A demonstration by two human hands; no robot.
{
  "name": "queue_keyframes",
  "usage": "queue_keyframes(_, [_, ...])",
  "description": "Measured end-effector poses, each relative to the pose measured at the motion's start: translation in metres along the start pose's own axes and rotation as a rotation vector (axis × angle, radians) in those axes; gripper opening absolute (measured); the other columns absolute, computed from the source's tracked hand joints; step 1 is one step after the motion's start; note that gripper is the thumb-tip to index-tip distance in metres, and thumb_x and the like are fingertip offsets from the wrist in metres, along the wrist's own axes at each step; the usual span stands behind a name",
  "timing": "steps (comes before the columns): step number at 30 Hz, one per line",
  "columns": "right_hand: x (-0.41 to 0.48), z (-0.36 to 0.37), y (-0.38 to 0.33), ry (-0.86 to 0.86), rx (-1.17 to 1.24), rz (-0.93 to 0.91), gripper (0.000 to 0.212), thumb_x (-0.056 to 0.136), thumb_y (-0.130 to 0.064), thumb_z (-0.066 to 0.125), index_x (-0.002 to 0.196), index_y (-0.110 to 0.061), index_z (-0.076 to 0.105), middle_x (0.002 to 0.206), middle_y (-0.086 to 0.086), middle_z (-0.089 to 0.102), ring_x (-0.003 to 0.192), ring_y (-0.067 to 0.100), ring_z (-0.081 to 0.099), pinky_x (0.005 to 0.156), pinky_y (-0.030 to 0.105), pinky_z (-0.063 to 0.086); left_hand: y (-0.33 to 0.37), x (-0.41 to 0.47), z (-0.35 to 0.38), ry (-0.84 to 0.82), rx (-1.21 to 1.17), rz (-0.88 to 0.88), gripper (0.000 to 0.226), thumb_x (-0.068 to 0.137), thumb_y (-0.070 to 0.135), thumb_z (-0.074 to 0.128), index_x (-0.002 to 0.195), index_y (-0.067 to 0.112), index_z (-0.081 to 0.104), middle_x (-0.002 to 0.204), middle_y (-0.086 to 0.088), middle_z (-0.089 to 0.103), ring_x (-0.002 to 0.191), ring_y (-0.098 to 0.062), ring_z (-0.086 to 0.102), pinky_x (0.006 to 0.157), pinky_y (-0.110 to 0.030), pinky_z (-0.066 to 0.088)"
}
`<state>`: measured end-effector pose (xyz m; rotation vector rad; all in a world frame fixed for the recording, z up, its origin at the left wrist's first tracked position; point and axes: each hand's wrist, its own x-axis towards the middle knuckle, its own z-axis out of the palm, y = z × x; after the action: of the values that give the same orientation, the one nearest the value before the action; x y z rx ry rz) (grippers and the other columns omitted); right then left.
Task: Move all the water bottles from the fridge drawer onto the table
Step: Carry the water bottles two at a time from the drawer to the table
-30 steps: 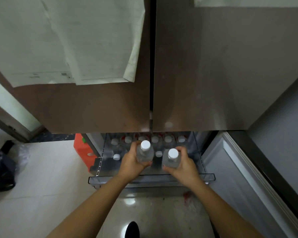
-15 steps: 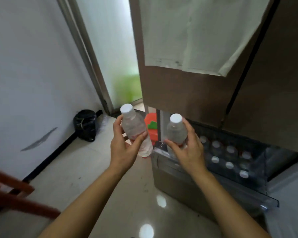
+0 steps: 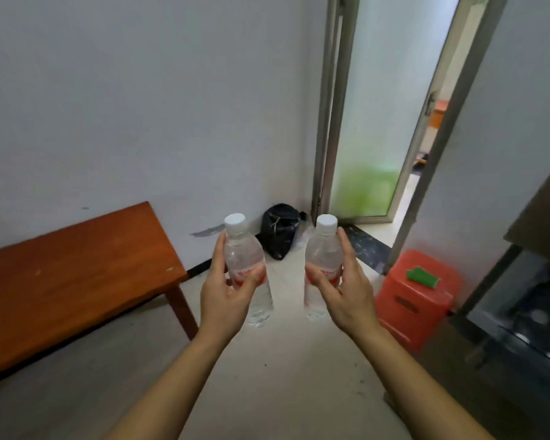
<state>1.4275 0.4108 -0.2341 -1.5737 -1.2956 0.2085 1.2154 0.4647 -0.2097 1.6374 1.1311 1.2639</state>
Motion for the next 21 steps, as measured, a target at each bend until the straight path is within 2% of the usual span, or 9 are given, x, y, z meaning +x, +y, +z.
queue_keyframes(2, [0.007,0.065,-0.034,-0.072,0.035,-0.028,0.085,0.078,-0.080,0.054,0.147,-0.064,0.008,0.135,-0.015,0.055,0.118,0.016,0.059,0.092,0.038,0.050,-0.019,0.013,-0.063,0.078,0.023,-0.014,0.087,0.083,0.036,0.075,0.152,0.044,0.023,0.150,0.012,0.045,0.136,-0.012,0.046,0.107,-0.046,0.047])
queue_keyframes(6, [0.009,0.164,-0.082,-0.243,0.148,-0.043,0.087,0.076,-0.082,0.056,0.147,-0.064,0.008,0.144,-0.015,0.048,0.121,0.016,0.058,0.096,0.048,0.054,-0.048,0.027,-0.162,0.195,0.065,-0.089,0.091,0.080,0.040,0.075,0.154,0.041,0.022,0.150,0.012,0.044,0.136,-0.013,0.045,0.106,-0.051,0.047])
queue_keyframes(9, [0.015,0.238,-0.118,-0.351,0.147,-0.094,0.089,0.078,-0.082,0.056,0.149,-0.061,0.006,0.146,-0.018,0.044,0.122,0.007,0.051,0.097,0.044,0.054,-0.071,0.036,-0.234,0.306,0.080,-0.145,0.090,0.075,0.047,0.074,0.150,0.047,0.026,0.146,0.017,0.046,0.135,-0.013,0.046,0.103,-0.052,0.048])
queue_keyframes(11, [0.020,0.284,-0.138,-0.415,0.152,-0.139,0.089,0.081,-0.077,0.059,0.151,-0.058,0.006,0.145,-0.023,0.042,0.121,0.002,0.049,0.097,0.041,0.054,-0.087,0.043,-0.274,0.372,0.091,-0.160,0.084,0.078,0.040,0.077,0.146,0.051,0.029,0.139,0.025,0.049,0.130,-0.008,0.049,0.102,-0.048,0.048])
queue_keyframes(13, [0.026,0.329,-0.152,-0.485,0.179,-0.149,0.090,0.081,-0.075,0.060,0.152,-0.053,0.009,0.147,-0.019,0.045,0.124,0.006,0.052,0.098,0.044,0.054,-0.101,0.050,-0.308,0.426,0.098,-0.166,0.081,0.081,0.031,0.078,0.143,0.053,0.032,0.134,0.031,0.049,0.125,-0.003,0.050,0.103,-0.044,0.048])
queue_keyframes(15, [0.032,0.373,-0.165,-0.534,0.208,-0.154,0.091,0.080,-0.076,0.059,0.152,-0.052,0.010,0.146,-0.017,0.047,0.127,0.009,0.052,0.101,0.045,0.052,-0.118,0.060,-0.339,0.478,0.106,-0.176,0.080,0.081,0.026,0.079,0.143,0.049,0.035,0.134,0.027,0.051,0.126,-0.005,0.051,0.103,-0.045,0.048])
queue_keyframes(17, [0.041,0.420,-0.176,-0.567,0.229,-0.172,0.090,0.081,-0.073,0.061,0.153,-0.051,0.010,0.146,-0.019,0.046,0.127,0.004,0.049,0.103,0.041,0.049,-0.136,0.075,-0.369,0.517,0.119,-0.195,0.081,0.080,0.025,0.080,0.145,0.043,0.036,0.136,0.021,0.053,0.128,-0.008,0.051,0.104,-0.049,0.048])
queue_keyframes(21, [0.070,0.516,-0.192,-0.622,0.274,-0.199,0.087,0.081,-0.075,0.060,0.147,-0.062,0.004,0.149,-0.021,0.042,0.126,-0.004,0.040,0.102,0.035,0.043,-0.176,0.125,-0.426,0.568,0.166,-0.207,0.080,0.081,0.026,0.079,0.147,0.040,0.036,0.138,0.019,0.054,0.128,-0.010,0.052,0.103,-0.049,0.049])
